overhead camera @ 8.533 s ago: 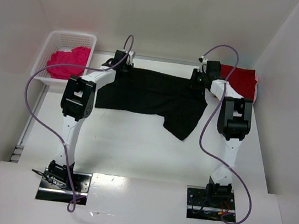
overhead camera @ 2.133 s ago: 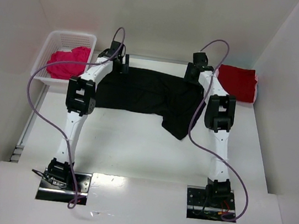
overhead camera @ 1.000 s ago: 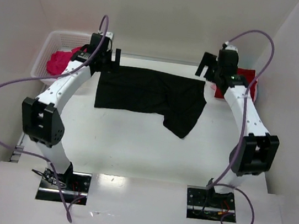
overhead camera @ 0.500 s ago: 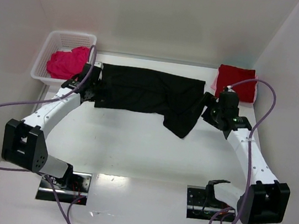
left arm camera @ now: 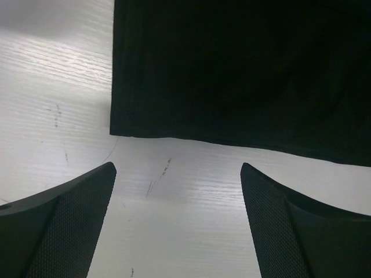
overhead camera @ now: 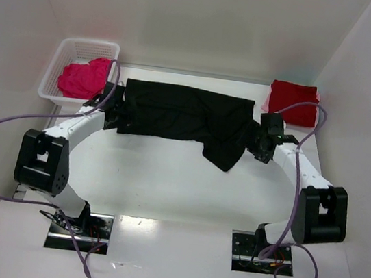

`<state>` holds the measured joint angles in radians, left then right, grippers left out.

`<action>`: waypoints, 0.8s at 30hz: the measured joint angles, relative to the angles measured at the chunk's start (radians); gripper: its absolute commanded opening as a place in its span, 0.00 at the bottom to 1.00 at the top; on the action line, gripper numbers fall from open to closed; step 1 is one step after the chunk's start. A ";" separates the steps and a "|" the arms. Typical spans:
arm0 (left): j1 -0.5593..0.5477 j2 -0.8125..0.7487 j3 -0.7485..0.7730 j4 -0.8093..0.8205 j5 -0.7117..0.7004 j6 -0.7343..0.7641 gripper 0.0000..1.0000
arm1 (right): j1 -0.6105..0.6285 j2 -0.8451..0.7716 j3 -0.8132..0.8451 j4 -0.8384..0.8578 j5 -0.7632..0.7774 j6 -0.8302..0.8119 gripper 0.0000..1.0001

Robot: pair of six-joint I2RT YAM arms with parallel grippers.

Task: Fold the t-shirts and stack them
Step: Fold the flattened tshirt in 1/3 of the way, then grap the side of the flattened tshirt closest away from the robot with both arms

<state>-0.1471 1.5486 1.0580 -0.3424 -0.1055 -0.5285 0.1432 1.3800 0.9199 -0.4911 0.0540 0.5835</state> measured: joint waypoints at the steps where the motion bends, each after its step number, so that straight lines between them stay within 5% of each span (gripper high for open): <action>1: 0.001 0.016 0.000 0.006 0.003 -0.002 0.94 | 0.000 0.026 0.007 0.001 -0.001 0.000 0.88; 15: 0.075 0.132 0.026 0.029 0.041 -0.004 0.92 | 0.000 0.185 0.021 0.068 -0.044 0.003 0.80; 24: 0.073 0.177 0.057 0.038 0.045 -0.006 0.90 | 0.005 0.278 0.019 0.099 -0.055 0.003 0.57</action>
<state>-0.0738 1.7252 1.1149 -0.3046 -0.0605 -0.5346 0.1482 1.6581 0.9394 -0.3923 -0.0006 0.5861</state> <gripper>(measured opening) 0.905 0.602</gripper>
